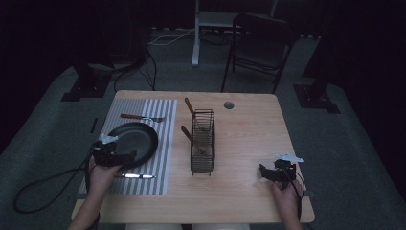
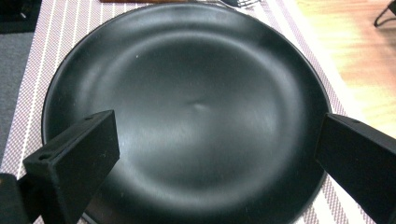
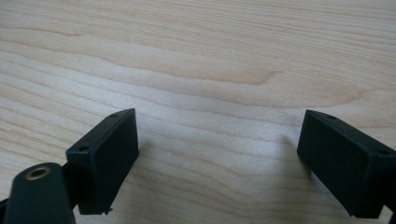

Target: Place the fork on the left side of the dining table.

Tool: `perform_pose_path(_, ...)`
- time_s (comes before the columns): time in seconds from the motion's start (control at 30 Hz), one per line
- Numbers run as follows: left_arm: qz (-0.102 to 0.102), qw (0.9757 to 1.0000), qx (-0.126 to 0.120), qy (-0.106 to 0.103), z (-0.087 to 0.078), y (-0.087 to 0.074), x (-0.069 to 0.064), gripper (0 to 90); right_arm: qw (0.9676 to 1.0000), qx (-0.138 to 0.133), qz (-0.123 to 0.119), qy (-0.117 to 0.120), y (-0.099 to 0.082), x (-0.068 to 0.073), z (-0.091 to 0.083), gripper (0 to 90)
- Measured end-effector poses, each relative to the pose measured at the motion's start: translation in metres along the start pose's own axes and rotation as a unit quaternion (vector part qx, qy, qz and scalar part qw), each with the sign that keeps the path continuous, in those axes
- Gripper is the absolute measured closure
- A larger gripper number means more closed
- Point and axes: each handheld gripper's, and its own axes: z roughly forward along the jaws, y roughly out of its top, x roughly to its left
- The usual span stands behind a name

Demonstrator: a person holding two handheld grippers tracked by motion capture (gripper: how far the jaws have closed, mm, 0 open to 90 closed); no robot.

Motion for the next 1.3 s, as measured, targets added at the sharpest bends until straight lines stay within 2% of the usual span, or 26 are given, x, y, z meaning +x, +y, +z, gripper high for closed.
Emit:
perform_pose_path(0.2, 0.0, 1.0, -0.004, -0.003, -0.007, -0.013, 0.0, 0.0, 1.0, 0.0, 0.0, 0.0, 0.0, 0.0, 0.0, 12.2)
perform_pose_path(0.43, 0.022, 0.9997, -0.007, -0.003, -0.017, -0.029, -0.004, 0.0, 1.0, 0.0, 0.0, 0.0, 0.0, 0.0, 0.0, 12.2)
perform_pose_path(0.67, 0.006, 0.9999, -0.015, -0.002, -0.024, -0.046, -0.004, 0.0, 1.0, 0.0, 0.001, 0.0, 0.0, 0.0, 0.0, 12.2)
perform_pose_path(0.83, 0.012, 0.9997, -0.02, 0.001, -0.026, -0.056, -0.005, 0.0, 1.0, 0.0, 0.001, 0.0, 0.0, 0.0, 0.0, 12.2)
perform_pose_path(0.93, 0.006, 0.9997, -0.022, -0.001, -0.026, -0.063, -0.005, 0.0, 1.0, 0.001, 0.001, 0.0, 0.0, 0.0, 0.0, 12.2)
perform_pose_path(1.13, 0.012, 0.9988, -0.04, 0.026, -0.033, -0.077, -0.001, 0.0, 1.0, 0.0, 0.001, 0.0, 0.0, 0.0, 0.0, 12.2)
perform_pose_path(1.3, 0.009, 0.9976, -0.052, 0.046, -0.039, -0.086, 0.004, 0.0, 1.0, 0.0, 0.001, 0.0, 0.0, 0.0, 0.0, 12.2)
